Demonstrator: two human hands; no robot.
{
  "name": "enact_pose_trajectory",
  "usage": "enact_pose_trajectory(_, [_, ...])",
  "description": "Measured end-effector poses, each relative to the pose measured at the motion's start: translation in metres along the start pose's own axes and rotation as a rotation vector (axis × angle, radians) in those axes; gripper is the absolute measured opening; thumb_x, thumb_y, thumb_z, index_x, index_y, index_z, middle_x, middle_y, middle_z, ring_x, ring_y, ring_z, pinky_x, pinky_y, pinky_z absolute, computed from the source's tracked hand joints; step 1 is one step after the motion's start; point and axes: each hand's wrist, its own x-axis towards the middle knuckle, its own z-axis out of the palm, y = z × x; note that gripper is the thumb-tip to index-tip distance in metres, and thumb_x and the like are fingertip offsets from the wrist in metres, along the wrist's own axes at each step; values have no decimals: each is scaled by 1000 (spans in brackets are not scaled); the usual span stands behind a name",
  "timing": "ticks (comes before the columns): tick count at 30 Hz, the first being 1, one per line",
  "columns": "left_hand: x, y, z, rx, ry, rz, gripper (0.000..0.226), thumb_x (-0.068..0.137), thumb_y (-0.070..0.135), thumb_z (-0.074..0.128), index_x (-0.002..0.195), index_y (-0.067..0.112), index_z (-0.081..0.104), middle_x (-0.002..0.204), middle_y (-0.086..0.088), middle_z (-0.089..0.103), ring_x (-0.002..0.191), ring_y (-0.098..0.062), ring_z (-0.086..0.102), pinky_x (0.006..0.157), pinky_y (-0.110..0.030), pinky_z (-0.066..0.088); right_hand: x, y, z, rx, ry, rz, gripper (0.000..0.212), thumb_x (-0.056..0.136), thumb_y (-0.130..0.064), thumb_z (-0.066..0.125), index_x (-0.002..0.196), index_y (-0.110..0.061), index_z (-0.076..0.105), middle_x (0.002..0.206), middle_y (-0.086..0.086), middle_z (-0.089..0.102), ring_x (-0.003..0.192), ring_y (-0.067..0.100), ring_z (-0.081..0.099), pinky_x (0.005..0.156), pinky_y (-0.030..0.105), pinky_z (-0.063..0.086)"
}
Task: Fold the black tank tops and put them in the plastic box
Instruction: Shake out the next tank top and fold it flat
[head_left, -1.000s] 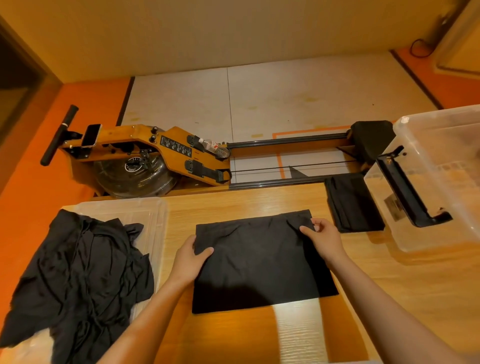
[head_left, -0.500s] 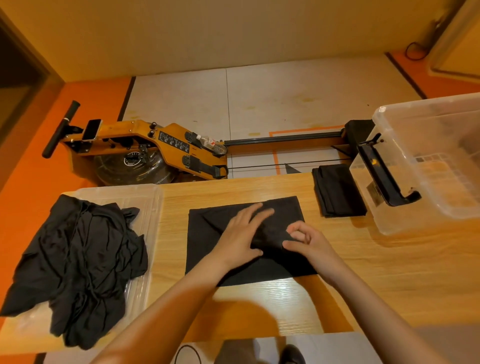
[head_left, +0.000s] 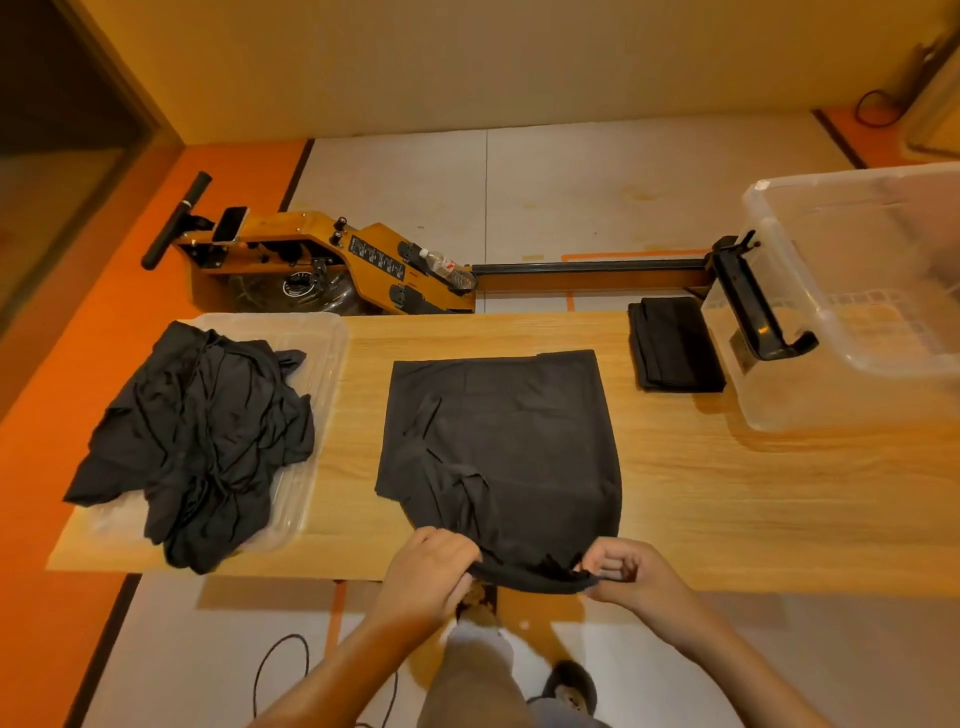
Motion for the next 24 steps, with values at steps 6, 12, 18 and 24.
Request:
enact_pose_trajectory(6, [-18,33,12,15,26,-113,33,61,28,81,85,30,59,83,13,59,72,-7,57,61,-18,45,-19,19,-2,-93,7,-17,36,77,14,64,68,-21,68,77,11,65,79,19,64,73,21,50])
enact_pose_trajectory(12, [-24,31,2,40,60,-230,41,57,20,84,84,27,55,79,11,57,74,-12,57,75,-22,44,-30,28,-13,-111,44,-43,28,77,20,58,71,-6,65,78,19,63,77,21,62,73,26,47])
enact_pose_trajectory(18, [-41,46,2,8,19,-250,43,61,23,82,89,31,51,66,13,56,56,-8,55,53,-16,28,-28,38,-26,-139,106,-57,24,79,18,52,67,-2,58,69,9,59,72,18,56,71,28,41])
enact_pose_trajectory(24, [-54,21,7,-72,-16,-342,24,76,18,65,96,27,55,84,11,57,74,-12,56,66,-24,41,-18,37,-35,-106,221,-102,18,74,-10,55,76,8,54,69,20,52,68,19,52,65,22,41])
